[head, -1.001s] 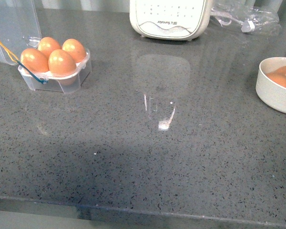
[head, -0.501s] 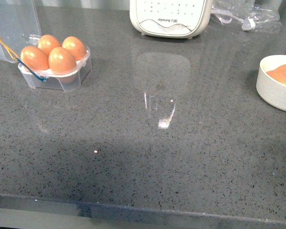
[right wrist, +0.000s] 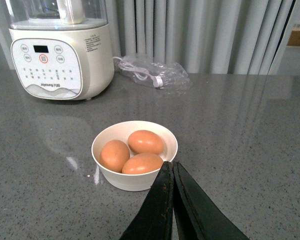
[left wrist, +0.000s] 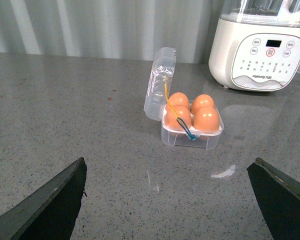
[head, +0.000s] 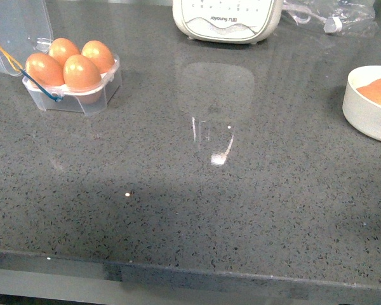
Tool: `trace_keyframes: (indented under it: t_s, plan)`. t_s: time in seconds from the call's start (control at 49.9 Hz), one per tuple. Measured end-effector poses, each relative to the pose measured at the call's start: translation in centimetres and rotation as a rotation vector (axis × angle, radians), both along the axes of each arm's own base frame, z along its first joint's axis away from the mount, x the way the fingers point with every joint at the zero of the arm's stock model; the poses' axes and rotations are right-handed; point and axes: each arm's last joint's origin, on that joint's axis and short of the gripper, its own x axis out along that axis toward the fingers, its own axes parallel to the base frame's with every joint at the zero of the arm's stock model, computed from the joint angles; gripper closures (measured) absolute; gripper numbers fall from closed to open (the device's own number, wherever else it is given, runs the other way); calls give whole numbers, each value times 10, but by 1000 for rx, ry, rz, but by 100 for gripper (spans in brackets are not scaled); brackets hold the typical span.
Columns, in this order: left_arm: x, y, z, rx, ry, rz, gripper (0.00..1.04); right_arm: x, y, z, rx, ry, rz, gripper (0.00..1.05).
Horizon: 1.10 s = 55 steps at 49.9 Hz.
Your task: Put egg into box
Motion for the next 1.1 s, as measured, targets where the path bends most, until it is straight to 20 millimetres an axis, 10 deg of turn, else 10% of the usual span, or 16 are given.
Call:
trace_keyframes:
  t_s: [1.101]
  plan:
    - [0, 0, 0, 0, 0, 0, 7, -30, 0, -10, 0, -12, 0, 102]
